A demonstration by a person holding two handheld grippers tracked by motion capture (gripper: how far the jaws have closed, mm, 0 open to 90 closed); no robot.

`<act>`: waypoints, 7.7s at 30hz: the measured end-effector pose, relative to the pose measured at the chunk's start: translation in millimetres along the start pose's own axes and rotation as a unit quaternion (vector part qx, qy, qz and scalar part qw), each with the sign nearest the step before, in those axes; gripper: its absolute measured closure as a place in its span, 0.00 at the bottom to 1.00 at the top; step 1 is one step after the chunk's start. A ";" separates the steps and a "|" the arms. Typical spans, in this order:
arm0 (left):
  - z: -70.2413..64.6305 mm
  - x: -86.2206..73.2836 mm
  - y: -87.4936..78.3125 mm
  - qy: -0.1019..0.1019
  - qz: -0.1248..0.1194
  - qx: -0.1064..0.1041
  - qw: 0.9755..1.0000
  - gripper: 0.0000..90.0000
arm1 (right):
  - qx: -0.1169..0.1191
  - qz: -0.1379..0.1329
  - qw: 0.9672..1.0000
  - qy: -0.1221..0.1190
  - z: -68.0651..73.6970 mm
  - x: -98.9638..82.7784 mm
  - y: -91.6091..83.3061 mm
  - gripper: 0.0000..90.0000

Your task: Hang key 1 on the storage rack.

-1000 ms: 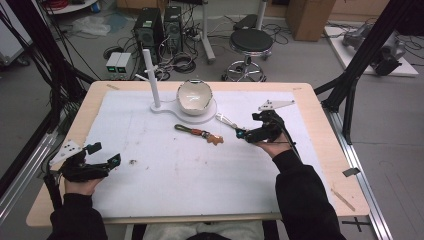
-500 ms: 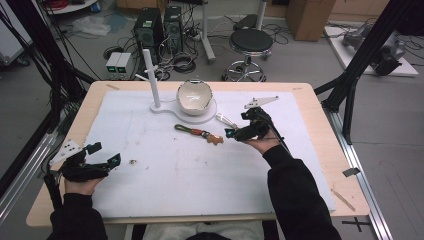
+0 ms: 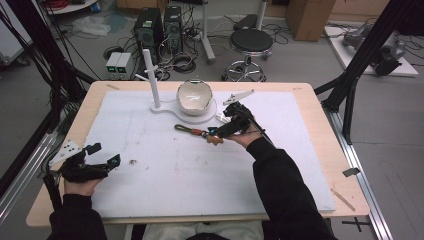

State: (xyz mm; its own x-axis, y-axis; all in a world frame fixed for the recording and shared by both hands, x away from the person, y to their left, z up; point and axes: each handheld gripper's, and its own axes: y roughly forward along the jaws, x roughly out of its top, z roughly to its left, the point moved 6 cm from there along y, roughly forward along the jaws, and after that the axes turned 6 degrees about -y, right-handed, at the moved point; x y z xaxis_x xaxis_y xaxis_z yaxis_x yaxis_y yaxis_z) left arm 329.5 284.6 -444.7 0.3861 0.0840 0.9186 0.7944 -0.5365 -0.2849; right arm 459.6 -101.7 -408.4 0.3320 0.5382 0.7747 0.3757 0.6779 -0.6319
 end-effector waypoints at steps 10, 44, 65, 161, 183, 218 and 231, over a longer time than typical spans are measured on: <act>0.0 -0.6 0.3 -0.001 0.000 -0.004 1.000 0.05 | 0.033 0.030 0.999 -0.010 12.8 -0.4 39.1 0.03; 1.0 -1.5 -2.4 -0.001 0.002 -0.005 1.000 0.05 | 0.066 0.173 0.980 -0.078 9.3 2.8 110.5 0.47; 0.7 -2.3 -1.5 0.001 0.005 -0.006 1.000 0.05 | 0.037 0.184 0.974 -0.127 9.3 3.0 105.3 0.81; 3.7 -2.0 0.5 -0.009 0.002 -0.010 1.000 0.05 | -0.039 0.079 0.971 -0.223 32.6 232.6 36.4 0.80; 6.0 -1.4 -0.1 -0.013 -0.001 -0.011 1.000 0.05 | -0.074 0.119 0.960 -0.244 30.4 216.9 64.3 0.79; 7.0 -0.8 -1.1 -0.013 -0.004 -0.009 1.000 0.05 | -0.142 0.151 0.934 -0.293 47.4 197.9 89.7 0.79; 7.8 -0.6 -1.7 -0.014 -0.004 -0.009 1.000 0.05 | -0.134 0.157 0.940 -0.271 41.2 189.5 100.2 0.77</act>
State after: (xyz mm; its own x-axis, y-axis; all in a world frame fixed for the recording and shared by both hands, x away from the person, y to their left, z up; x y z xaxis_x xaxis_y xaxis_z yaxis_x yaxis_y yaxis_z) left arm 331.6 292.0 -446.9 0.3932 0.1105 0.9128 0.7887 -0.5508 -0.2731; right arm 524.5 88.8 -324.0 0.0009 0.9162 0.4008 0.5618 0.3311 -0.7581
